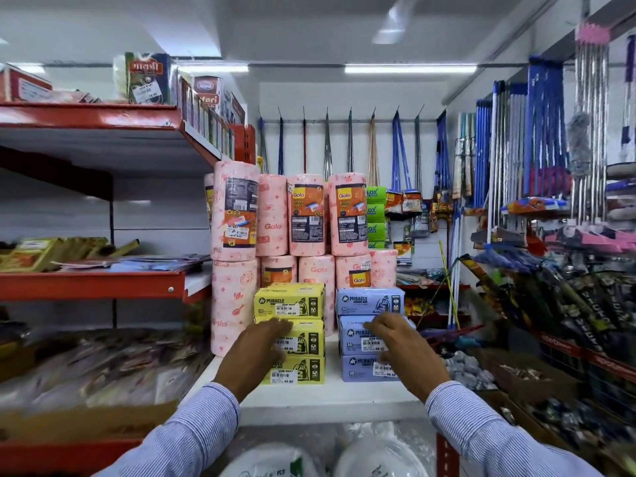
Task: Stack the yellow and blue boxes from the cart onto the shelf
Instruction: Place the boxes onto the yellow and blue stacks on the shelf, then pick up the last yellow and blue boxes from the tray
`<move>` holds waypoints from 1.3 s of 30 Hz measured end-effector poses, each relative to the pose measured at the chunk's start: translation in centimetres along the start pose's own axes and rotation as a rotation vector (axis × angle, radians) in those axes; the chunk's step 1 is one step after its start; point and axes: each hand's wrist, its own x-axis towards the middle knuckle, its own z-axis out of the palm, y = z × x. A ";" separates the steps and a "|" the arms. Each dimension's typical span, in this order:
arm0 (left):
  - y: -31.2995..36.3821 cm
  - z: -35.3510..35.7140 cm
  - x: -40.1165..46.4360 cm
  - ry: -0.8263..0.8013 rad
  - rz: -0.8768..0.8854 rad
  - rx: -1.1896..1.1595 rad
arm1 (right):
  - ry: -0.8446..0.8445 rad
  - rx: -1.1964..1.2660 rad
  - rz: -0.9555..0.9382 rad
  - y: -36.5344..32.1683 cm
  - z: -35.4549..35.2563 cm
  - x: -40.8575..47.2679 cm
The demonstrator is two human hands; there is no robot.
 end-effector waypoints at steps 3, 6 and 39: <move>0.2 0.6 -1.6 0.066 0.178 0.176 | 0.029 -0.005 -0.014 -0.7 0.1 -1.7; 0.7 1.6 -4.8 0.147 0.299 0.274 | 0.059 -0.008 -0.039 -2.4 -0.1 -4.8; -9.3 45.7 -53.8 -1.257 -0.145 0.096 | -1.476 0.127 0.165 -7.8 36.5 -58.7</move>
